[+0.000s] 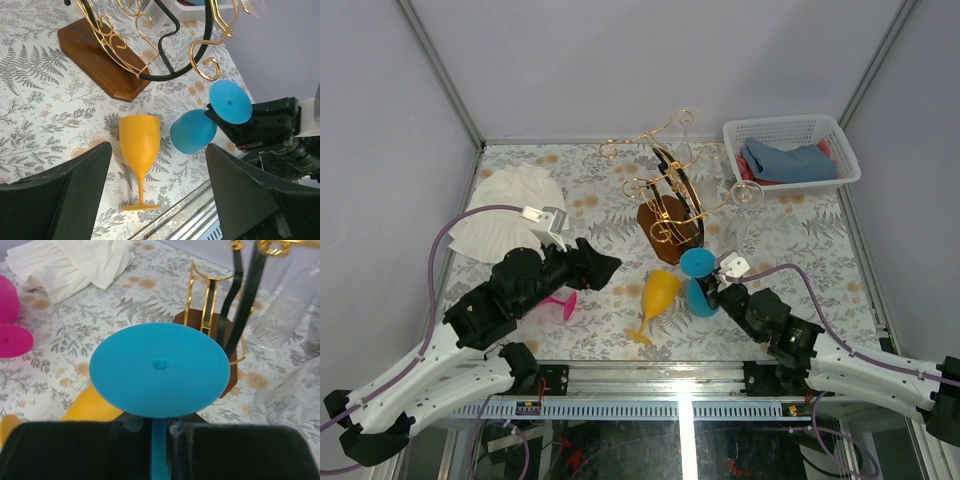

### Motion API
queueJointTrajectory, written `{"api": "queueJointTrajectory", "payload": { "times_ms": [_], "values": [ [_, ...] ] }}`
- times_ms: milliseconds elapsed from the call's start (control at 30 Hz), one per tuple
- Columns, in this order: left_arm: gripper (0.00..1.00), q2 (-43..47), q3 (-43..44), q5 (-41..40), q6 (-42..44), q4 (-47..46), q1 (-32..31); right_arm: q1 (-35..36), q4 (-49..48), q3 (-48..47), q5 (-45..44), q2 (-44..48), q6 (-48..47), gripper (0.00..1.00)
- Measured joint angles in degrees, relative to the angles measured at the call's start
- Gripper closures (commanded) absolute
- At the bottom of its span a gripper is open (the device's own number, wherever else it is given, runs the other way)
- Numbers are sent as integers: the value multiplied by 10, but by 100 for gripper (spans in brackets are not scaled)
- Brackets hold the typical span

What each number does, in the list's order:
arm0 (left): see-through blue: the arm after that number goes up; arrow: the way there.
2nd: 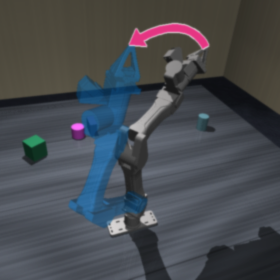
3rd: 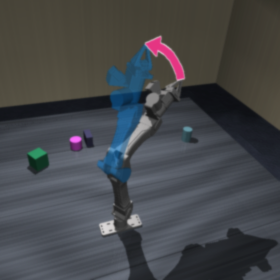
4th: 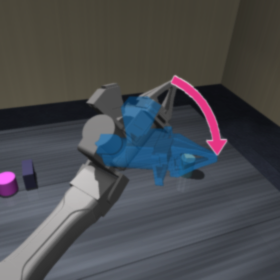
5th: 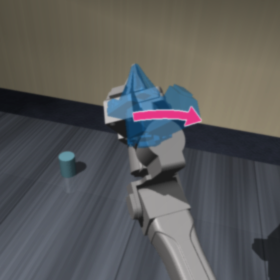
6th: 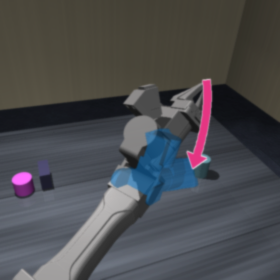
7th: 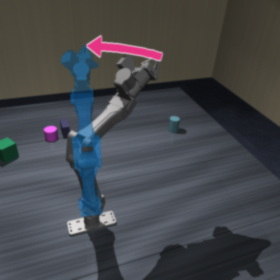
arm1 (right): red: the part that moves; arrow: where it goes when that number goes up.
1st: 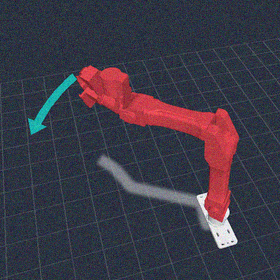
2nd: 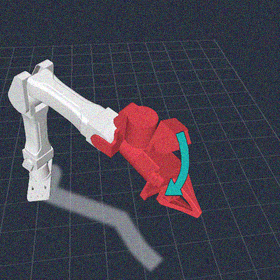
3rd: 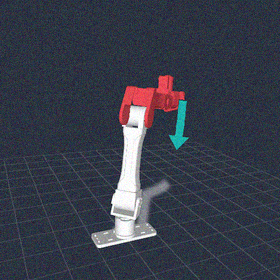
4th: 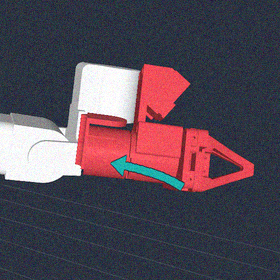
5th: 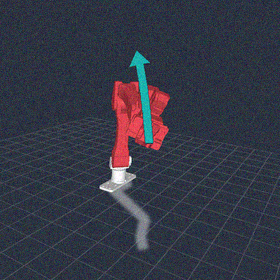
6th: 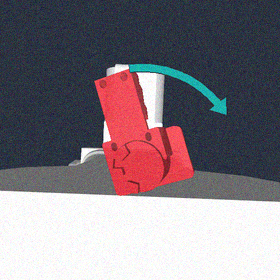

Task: Place the wine glass upside down on the wine glass rack
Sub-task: Turn the wine glass upside down at the wine rack.

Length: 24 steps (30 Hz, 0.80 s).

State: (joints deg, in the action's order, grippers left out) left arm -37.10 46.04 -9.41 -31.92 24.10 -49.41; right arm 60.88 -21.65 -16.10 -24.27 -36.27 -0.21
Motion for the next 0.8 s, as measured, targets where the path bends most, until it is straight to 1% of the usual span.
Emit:
{"api": "queueJointTrajectory", "payload": {
  "times_ms": [100, 233, 333, 433, 600, 800],
  "values": [
    [23, -2, 0, 0, 9, 0, 0, 0, -74, 43, 22, -17, -6, 100],
    [22, -2, 0, 0, 18, 0, 0, 0, -189, 90, 53, -68, -12, 100],
    [22, 2, 0, 0, 23, 0, 0, -1, -275, 103, 66, -112, -20, 100],
    [22, 3, -1, 0, 29, -1, 0, -1, -345, 104, 73, -137, -33, 100],
    [22, 3, -9, 0, 38, -1, 0, -1, -406, 92, 73, -147, -59, 100],
    [21, 2, -24, 0, 52, -3, 0, -1, -432, 70, 73, -147, -88, 100]
  ]
}}
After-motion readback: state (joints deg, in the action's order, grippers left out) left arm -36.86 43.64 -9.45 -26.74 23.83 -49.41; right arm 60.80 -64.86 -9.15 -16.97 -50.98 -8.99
